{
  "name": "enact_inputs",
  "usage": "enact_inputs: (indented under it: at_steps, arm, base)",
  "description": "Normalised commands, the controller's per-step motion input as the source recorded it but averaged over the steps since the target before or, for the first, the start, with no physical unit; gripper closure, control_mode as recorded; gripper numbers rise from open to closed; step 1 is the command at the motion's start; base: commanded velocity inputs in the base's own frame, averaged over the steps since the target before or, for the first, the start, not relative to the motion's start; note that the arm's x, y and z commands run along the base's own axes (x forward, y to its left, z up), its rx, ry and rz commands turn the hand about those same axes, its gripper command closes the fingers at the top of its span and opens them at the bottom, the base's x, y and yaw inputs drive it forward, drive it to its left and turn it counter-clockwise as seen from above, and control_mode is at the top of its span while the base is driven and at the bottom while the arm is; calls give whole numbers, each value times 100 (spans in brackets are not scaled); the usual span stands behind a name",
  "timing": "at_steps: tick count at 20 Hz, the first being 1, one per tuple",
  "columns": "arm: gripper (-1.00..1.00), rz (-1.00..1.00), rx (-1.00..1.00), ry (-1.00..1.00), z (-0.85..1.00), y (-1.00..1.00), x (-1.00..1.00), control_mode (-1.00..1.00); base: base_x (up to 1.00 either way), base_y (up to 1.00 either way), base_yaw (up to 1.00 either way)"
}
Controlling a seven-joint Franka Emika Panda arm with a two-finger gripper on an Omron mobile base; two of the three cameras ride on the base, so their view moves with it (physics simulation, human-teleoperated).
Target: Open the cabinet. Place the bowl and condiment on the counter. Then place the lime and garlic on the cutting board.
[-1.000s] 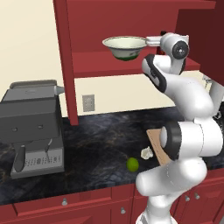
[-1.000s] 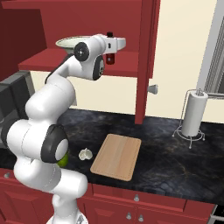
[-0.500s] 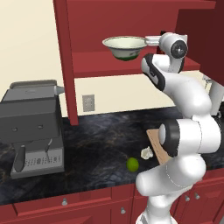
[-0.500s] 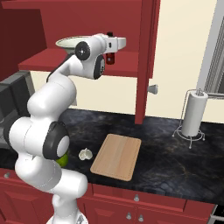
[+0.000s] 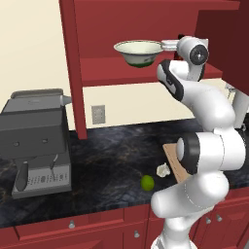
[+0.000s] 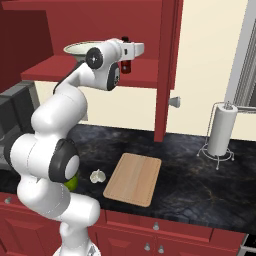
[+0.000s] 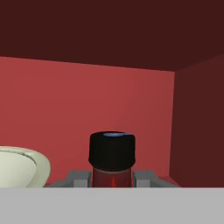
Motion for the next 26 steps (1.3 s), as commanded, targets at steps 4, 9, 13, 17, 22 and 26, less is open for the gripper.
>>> enact_inputs:
  at_steps: [4,9,13,17,22,26]
  arm:
    - [100,0,0,0,-3,0,0,-100]
    - [100,0,0,0,-9,0,-2,-100]
    - [100,0,0,-1,-7,2,-26,-100]
    - [100,-3,0,-1,0,12,-55,-100]
    - [100,-3,0,0,0,10,-58,-100]
    - [100,-3,0,0,-2,17,-53,-100]
  base:
    - [0,0,0]
    - [0,0,0]
    - [0,0,0]
    - [0,0,0]
    - [0,0,0]
    - [0,0,0]
